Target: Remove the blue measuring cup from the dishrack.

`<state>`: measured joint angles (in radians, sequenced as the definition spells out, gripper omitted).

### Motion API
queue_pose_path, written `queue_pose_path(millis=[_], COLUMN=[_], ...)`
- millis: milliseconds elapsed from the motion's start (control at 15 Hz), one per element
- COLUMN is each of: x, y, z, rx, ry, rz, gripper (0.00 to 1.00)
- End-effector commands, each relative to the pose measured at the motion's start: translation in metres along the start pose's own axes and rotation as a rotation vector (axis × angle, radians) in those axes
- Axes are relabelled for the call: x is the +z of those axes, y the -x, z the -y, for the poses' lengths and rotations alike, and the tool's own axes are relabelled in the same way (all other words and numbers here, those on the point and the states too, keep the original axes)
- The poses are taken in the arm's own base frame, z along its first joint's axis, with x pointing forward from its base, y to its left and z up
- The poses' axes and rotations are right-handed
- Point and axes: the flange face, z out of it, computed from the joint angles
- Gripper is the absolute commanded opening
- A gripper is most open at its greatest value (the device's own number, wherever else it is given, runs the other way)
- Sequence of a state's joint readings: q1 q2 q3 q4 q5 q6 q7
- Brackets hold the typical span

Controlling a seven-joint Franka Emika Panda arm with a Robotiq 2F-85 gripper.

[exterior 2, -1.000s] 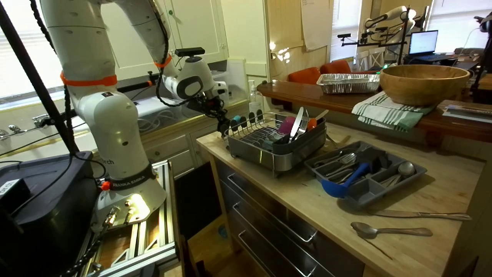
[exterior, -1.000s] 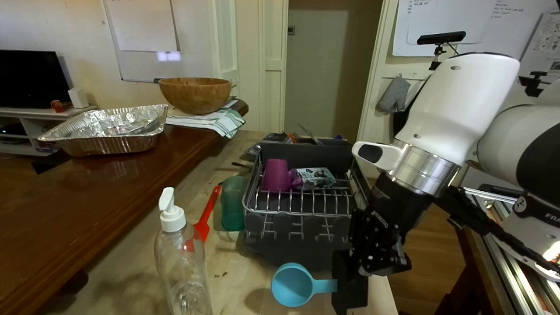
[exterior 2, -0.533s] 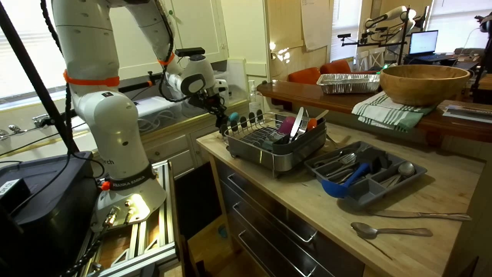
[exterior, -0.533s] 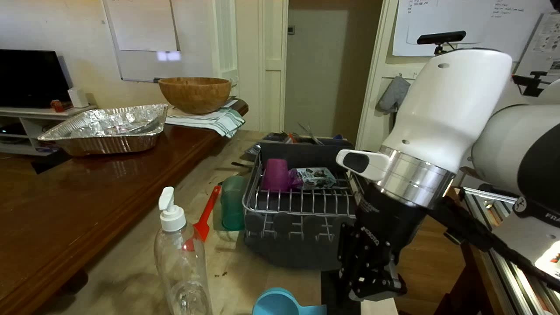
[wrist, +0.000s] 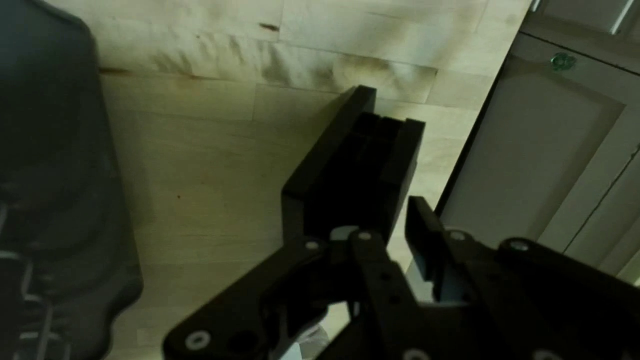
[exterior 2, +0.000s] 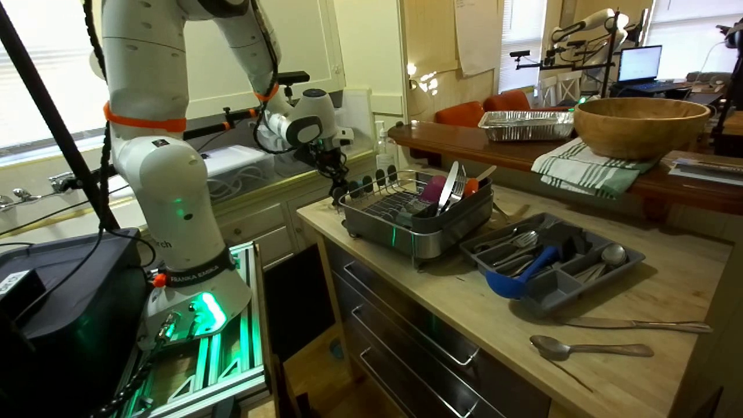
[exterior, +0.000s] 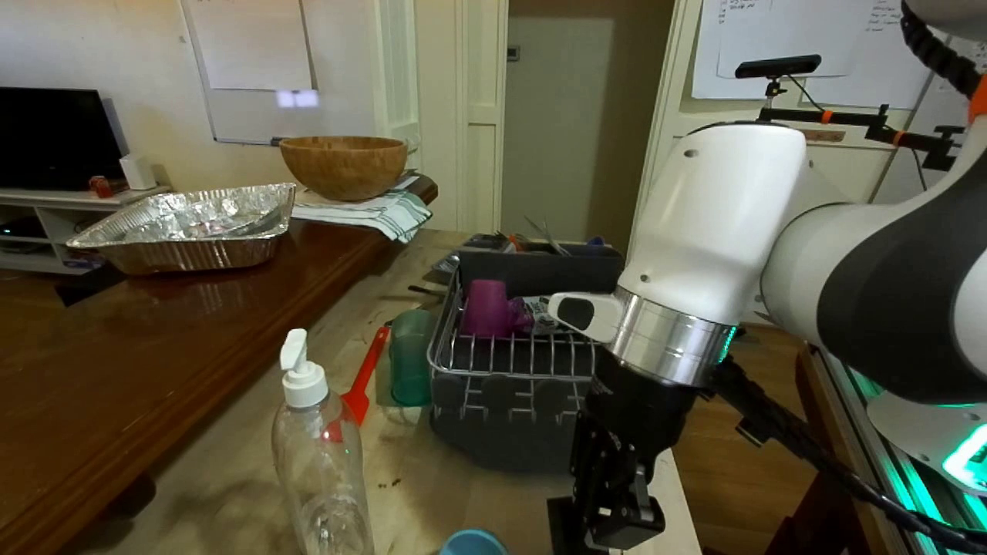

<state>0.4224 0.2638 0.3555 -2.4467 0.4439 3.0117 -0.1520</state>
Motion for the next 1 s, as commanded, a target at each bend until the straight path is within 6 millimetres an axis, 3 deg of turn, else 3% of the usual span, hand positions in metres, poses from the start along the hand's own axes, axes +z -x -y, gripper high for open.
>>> queue_pose_path(millis=[0,267,400,600,733,800,933], x=[0.0,-0.017,-0.033,-0.068,-0.098,-0.066,-0.091], y=[-0.001,0.002,0.004,0.019,0.029,0.007,0.016], z=[-0.005,-0.012,0.001,0.027,0.033,0.036,0.04], rx=[0.078,0.12,0.095,0.037,0.067,0.06,0.062], ry=[0.012,0.069,0.06,0.038,0.04,0.018,0.023], rz=[0.049,0.011,0.003,-0.069,-0.161,-0.096,-0.141], gripper=[0.54,0.84,0.99,1.0,1.0,1.0,1.0])
